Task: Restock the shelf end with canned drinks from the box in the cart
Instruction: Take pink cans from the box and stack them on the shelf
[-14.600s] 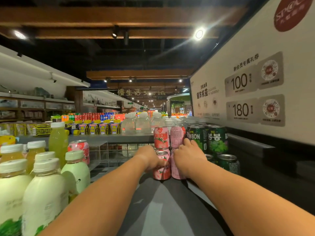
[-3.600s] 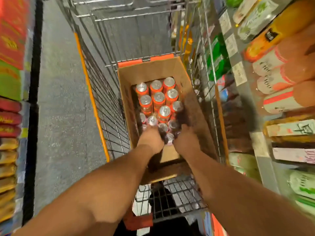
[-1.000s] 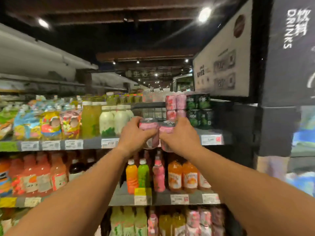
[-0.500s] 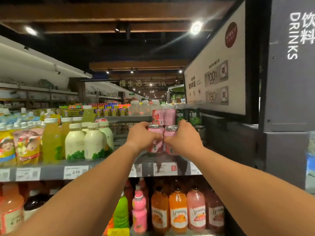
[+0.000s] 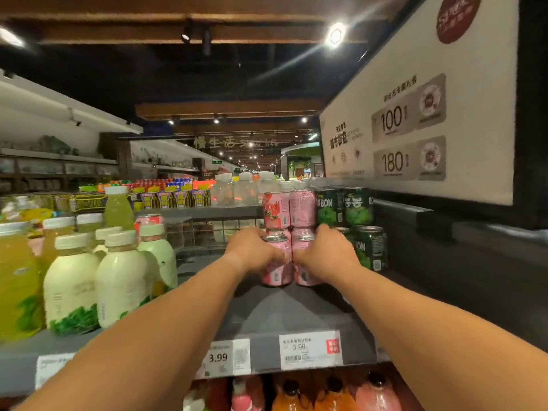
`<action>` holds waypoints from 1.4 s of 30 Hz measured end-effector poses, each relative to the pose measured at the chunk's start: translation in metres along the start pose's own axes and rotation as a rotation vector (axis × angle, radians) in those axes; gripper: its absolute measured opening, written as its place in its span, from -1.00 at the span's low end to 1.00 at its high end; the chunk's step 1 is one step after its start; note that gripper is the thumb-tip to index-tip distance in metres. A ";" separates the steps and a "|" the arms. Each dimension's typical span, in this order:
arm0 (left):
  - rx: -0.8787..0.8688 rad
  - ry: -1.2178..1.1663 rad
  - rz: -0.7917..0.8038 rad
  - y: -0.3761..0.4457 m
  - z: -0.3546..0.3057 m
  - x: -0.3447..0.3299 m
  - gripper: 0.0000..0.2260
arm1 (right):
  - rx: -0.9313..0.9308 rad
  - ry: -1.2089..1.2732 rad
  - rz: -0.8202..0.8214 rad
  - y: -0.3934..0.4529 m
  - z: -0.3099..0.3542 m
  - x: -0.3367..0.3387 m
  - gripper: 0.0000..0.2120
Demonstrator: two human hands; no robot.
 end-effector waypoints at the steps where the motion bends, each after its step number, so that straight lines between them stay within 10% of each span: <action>1: 0.011 0.036 0.033 0.003 0.000 -0.002 -0.77 | 0.026 -0.065 -0.001 0.000 0.003 0.000 -0.38; 6: 0.103 0.181 0.216 0.010 0.013 -0.011 -0.75 | 0.305 -0.400 -0.077 -0.020 0.025 0.003 -0.57; 26: 0.082 0.479 0.198 0.043 0.019 -0.034 -0.60 | 0.286 -0.498 0.087 0.030 0.008 -0.030 -0.57; 31: 0.219 0.177 0.377 0.045 0.028 -0.028 -0.48 | 0.276 -0.505 0.075 0.033 0.005 -0.029 -0.49; 36: 0.168 -0.186 0.129 0.080 0.019 0.008 -0.15 | 0.260 -0.453 0.085 0.036 0.002 -0.028 -0.54; 42: 0.083 -0.284 0.104 0.094 0.020 -0.021 -0.53 | 0.290 -0.488 0.103 0.039 0.003 -0.029 -0.62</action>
Point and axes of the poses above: each hand's wrist, its own y-axis towards the middle knuckle, its own x-axis out of the back of the hand, z = x × y, the point moved 10 cm from there along y, towards the middle knuckle
